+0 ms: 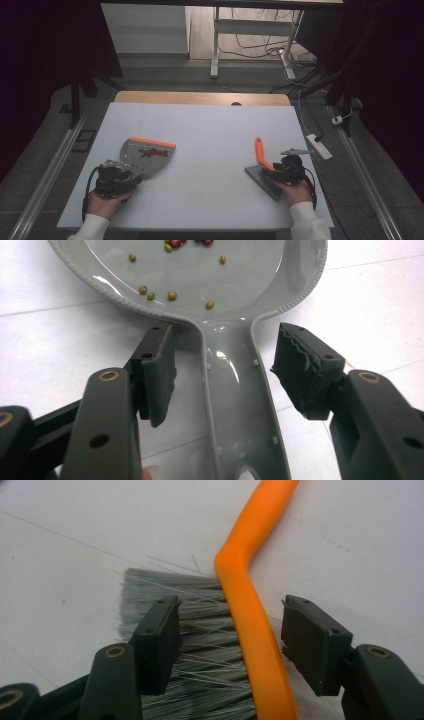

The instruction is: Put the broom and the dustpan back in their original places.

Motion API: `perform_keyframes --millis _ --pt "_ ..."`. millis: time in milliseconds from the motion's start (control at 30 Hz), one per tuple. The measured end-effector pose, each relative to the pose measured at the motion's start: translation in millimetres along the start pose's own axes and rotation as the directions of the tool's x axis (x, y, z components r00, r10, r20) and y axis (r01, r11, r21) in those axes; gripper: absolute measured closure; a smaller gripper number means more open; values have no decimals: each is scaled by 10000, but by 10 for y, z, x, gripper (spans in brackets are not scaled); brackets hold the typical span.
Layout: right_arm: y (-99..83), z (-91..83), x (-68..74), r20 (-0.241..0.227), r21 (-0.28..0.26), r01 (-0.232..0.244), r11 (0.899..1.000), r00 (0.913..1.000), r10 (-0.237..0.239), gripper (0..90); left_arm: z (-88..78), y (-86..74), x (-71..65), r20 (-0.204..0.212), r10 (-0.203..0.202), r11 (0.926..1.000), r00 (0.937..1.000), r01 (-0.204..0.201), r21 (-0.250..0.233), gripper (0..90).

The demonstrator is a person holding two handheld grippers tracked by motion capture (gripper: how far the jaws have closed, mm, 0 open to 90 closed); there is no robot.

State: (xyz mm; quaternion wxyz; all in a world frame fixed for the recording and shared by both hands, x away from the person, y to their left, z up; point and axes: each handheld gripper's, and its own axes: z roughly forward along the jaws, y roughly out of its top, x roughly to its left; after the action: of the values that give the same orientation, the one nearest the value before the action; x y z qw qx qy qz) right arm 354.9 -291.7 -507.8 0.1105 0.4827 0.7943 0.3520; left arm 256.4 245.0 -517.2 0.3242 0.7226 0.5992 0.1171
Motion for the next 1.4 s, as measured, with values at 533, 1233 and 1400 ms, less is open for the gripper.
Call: perform_keyframes --millis 533,1233,1400 --pt "7 -150 116 -726 -1011 1061 9892 9909 -1137 441 -177 16 -105 332 1247 9899 9916 -1221 -726 416" --pt "-14 -114 375 -1298 -1311 2971 9458 9407 -3135 450 113 206 -223 2089 3017 9534 9302 -2927 -733 419" --pt "-16 -110 374 -1281 -1305 2997 9450 9401 -3159 450 123 203 -234 2103 3068 9518 9282 -2991 -682 419"
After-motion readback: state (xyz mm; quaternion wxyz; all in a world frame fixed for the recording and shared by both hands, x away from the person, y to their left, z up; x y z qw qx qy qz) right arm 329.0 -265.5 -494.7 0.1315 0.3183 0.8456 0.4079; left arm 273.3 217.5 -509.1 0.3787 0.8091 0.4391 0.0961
